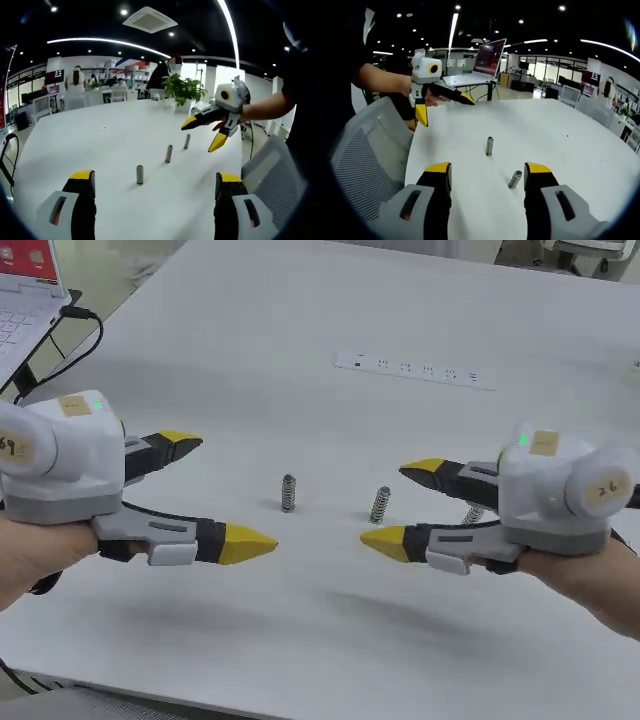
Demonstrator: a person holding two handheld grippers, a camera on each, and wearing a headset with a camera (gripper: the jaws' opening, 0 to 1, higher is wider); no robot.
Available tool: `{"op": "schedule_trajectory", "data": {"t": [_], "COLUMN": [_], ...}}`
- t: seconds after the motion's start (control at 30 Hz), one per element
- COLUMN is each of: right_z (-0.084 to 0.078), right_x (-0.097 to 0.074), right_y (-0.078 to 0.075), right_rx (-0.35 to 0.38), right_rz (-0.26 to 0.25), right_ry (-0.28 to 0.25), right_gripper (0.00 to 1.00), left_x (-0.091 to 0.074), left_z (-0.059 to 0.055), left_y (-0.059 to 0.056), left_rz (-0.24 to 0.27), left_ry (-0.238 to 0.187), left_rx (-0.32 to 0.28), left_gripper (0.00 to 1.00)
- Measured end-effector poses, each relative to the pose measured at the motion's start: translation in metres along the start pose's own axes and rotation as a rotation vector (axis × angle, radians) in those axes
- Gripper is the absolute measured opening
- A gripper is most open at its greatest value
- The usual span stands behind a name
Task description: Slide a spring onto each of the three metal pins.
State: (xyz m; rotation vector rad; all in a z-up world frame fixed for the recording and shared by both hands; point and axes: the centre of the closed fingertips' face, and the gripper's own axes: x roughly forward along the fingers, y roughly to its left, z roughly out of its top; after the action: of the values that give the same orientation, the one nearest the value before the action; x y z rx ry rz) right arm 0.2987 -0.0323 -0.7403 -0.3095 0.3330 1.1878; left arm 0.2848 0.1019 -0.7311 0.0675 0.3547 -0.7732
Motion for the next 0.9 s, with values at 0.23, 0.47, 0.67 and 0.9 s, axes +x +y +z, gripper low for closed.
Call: {"op": "schedule_trajectory", "data": {"t": [0.23, 0.47, 0.67, 0.9], "right_z": [-0.015, -0.037, -0.042, -0.045], "right_x": [-0.042, -0.075, -0.080, -0.082], "right_y": [-0.005, -0.015, -0.018, -0.015], "right_rx": [0.087, 0.139, 0.178, 0.188], "right_rz": [-0.099, -0.186, -0.236, -0.259], "right_ry": [-0.032, -0.011, -0.031, -0.031], "right_gripper": [0.74, 0.84, 0.94, 0.99], "left_x": [0.000, -0.005, -0.005, -0.011], "left_z": [0.005, -0.001, -0.002, -0.003], "left_y": [-0.010, -0.011, -0.015, -0.012], "left_rz": [0.002, 0.016, 0.022, 0.034], "left_ry": [-0.013, 0.017, 0.018, 0.026], "left_rx": [0.001, 0.017, 0.012, 0.012], "left_gripper": [0.98, 0.98, 0.98, 0.98]}}
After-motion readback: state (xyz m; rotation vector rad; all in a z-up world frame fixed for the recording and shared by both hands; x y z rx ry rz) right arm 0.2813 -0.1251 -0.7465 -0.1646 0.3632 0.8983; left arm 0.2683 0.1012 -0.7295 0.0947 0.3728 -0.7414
